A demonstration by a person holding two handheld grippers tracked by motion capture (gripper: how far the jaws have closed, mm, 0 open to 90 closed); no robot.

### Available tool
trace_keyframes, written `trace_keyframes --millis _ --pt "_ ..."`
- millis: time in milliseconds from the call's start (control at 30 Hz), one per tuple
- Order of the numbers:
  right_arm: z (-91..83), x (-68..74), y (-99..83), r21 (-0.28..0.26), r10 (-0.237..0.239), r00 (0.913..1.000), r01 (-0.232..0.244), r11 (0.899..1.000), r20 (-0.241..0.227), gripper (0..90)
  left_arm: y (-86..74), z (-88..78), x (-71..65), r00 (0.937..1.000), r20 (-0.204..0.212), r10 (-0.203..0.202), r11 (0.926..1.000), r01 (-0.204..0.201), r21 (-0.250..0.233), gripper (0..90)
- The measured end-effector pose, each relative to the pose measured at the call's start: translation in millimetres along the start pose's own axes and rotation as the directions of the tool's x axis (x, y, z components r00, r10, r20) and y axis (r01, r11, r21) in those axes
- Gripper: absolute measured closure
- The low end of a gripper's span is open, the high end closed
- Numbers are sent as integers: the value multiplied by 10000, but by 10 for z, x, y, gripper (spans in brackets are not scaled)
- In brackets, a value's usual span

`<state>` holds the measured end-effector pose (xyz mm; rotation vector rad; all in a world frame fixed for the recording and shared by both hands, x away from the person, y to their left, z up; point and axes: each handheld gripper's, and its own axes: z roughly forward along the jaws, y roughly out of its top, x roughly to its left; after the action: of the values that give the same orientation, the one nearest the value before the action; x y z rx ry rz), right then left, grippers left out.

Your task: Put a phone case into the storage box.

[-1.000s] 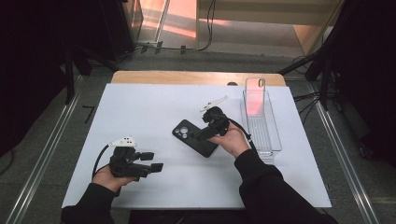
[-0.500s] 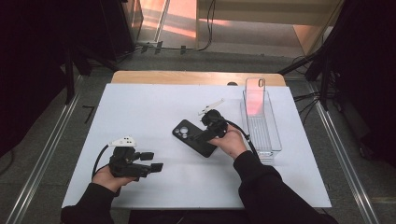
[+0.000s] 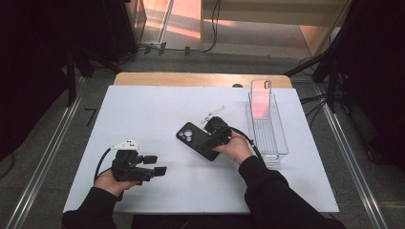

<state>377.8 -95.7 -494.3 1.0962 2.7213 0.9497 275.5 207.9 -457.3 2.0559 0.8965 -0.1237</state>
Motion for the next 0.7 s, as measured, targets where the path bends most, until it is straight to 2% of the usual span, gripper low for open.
trace_keyframes --millis 100,233,333,500,700 --pt "30 2 -20 98 -7 10000 7 10000 17 49 1 -2 -1 10000 -5 3 10000 -3 -5 307" --pt "60 23 -53 92 -259 9995 257 9996 172 95 1 -3 -1 10000 -3 -5 10000 5 -13 307" --pt "62 35 -65 95 -439 9987 437 9990 270 95 1 -2 -2 10000 -1 -3 10000 3 -6 307" --pt "69 46 -84 -25 -460 9983 461 9989 347 91 1 -2 -3 10000 -9 -7 10000 7 -12 308" --pt "101 120 -110 39 -1017 9905 1018 9948 923 85 2 -2 -3 10000 5 -7 10000 7 2 307"
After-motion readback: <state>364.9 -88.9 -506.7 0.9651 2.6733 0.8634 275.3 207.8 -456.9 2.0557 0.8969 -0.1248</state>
